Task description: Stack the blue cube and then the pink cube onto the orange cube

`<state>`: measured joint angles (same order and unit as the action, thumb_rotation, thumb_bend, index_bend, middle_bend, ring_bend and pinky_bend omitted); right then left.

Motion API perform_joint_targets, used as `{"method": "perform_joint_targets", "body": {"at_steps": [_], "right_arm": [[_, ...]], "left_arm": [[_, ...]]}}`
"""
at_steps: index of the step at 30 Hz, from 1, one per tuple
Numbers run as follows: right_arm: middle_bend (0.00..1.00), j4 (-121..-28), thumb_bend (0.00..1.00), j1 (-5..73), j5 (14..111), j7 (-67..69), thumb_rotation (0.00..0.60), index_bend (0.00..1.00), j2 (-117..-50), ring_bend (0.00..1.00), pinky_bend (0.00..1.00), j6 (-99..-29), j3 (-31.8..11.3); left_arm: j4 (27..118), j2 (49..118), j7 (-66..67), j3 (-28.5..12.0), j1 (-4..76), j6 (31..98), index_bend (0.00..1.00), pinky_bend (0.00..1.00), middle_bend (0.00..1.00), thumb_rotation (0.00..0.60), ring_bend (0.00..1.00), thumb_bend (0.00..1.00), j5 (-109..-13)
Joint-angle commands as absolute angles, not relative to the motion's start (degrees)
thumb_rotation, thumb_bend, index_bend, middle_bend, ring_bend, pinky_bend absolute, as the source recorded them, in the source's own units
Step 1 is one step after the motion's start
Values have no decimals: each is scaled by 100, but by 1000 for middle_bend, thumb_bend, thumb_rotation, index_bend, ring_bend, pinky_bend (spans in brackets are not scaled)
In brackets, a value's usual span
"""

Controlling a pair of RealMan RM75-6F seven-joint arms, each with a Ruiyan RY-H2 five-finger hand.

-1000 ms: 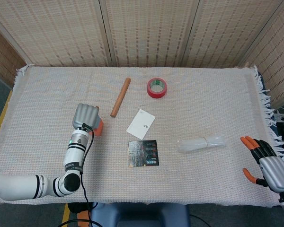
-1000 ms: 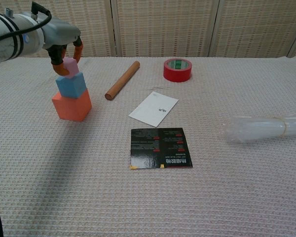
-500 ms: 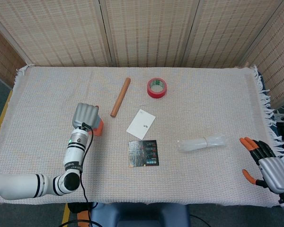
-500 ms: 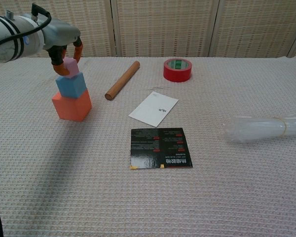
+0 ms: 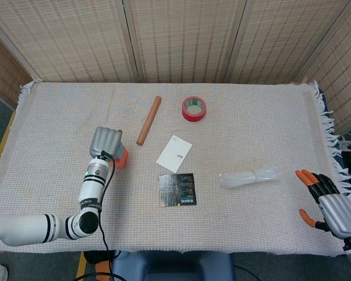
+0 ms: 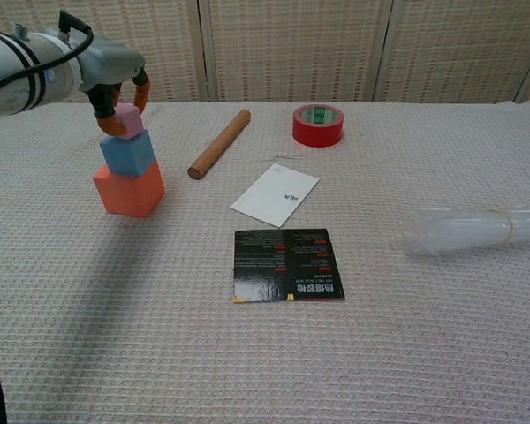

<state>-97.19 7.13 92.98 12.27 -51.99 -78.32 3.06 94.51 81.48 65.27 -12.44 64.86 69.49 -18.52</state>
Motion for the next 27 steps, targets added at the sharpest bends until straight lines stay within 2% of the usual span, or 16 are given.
{"method": "perform_joint_targets", "body": {"at_steps": [1, 5, 10, 16, 20, 22, 23, 24, 25, 26, 27], "right_arm": [[0, -9722, 290, 711, 9293, 1221, 600, 0, -5199, 0, 0, -7830, 305], [0, -9726, 290, 709, 9291, 1216, 600, 0, -5196, 0, 0, -7830, 304], [0, -9727, 290, 710, 9285, 1208, 600, 0, -5196, 0, 0, -7822, 301], [0, -9729, 290, 705, 9300, 1186, 600, 0, -5193, 0, 0, -7827, 307], [0, -9729, 290, 687, 9347, 1217, 600, 0, -5167, 0, 0, -7865, 324], [0, -9727, 290, 675, 9377, 1226, 600, 0, -5154, 0, 0, -7890, 336], [0, -9725, 290, 666, 9406, 1217, 600, 0, -5151, 0, 0, -7904, 350], [0, -9726, 290, 657, 9436, 1201, 600, 0, -5153, 0, 0, -7918, 363], [0, -9727, 290, 649, 9471, 1170, 600, 0, -5157, 0, 0, -7933, 377], [0, -9726, 290, 639, 9530, 1115, 600, 0, -5165, 0, 0, -7948, 402], [0, -9725, 289, 634, 9583, 1069, 600, 0, -5172, 0, 0, -7963, 420]], "left_arm": [[9447, 8158, 6518, -1228, 6491, 6942, 333, 1000, 1000, 600, 1000, 349, -1855], [9487, 8141, 6511, -1221, 6504, 6941, 277, 1000, 1000, 600, 1000, 350, -1850], [9633, 8096, 6515, -1193, 6511, 6991, 255, 1000, 1000, 600, 1000, 351, -1897], [10354, 7827, 6506, -1044, 6410, 7307, 225, 1000, 1000, 600, 1000, 351, -2265], [11516, 7260, 5995, -552, 5803, 7918, 178, 1000, 1000, 600, 1000, 351, -3365], [11935, 6983, 5497, -78, 5277, 8272, 153, 998, 976, 600, 959, 348, -4274], [12026, 6857, 5083, 353, 4847, 8524, 127, 950, 845, 600, 850, 346, -5032], [11971, 6800, 4726, 726, 4504, 8685, 98, 837, 635, 600, 684, 346, -5638], [11816, 6770, 4328, 1108, 4151, 8841, 79, 729, 468, 600, 553, 346, -6239], [11482, 6790, 3692, 1571, 3670, 9083, 55, 549, 249, 600, 358, 347, -7011], [11163, 6844, 3153, 1867, 3300, 9307, 39, 393, 105, 600, 200, 347, -7524]]}}
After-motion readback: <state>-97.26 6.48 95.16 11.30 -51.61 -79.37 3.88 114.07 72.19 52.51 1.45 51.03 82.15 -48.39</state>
